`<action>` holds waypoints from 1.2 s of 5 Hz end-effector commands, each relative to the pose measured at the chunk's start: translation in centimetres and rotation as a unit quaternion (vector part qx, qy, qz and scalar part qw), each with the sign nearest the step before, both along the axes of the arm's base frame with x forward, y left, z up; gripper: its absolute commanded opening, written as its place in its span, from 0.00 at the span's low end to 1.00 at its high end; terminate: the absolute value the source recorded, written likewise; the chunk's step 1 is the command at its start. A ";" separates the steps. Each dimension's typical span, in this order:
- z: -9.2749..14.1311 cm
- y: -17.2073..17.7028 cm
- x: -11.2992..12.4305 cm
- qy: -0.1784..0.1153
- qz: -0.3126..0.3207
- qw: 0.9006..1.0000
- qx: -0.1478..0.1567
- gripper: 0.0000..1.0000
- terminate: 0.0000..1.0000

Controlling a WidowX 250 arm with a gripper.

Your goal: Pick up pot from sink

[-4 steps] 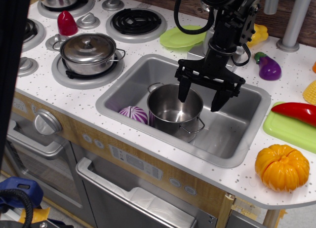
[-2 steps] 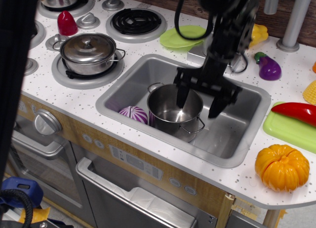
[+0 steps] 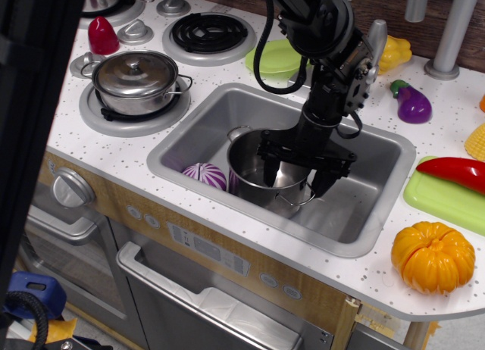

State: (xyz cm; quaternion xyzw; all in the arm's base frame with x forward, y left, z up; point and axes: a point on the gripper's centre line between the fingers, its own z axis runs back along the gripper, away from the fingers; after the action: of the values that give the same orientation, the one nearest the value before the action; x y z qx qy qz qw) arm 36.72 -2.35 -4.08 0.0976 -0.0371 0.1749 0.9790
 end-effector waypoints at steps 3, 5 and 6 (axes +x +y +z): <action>3.0 -1.4 0.8 0.010 0.016 1.000 0.020 0.00 0.00; 9.9 -2.3 1.0 0.055 -0.004 0.998 0.027 0.00 0.00; 12.3 -2.7 1.4 0.051 0.006 0.999 0.011 0.00 0.00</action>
State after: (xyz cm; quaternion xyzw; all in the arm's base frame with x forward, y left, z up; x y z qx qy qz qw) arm 37.44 -4.86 4.71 0.1340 0.0524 0.1835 0.9724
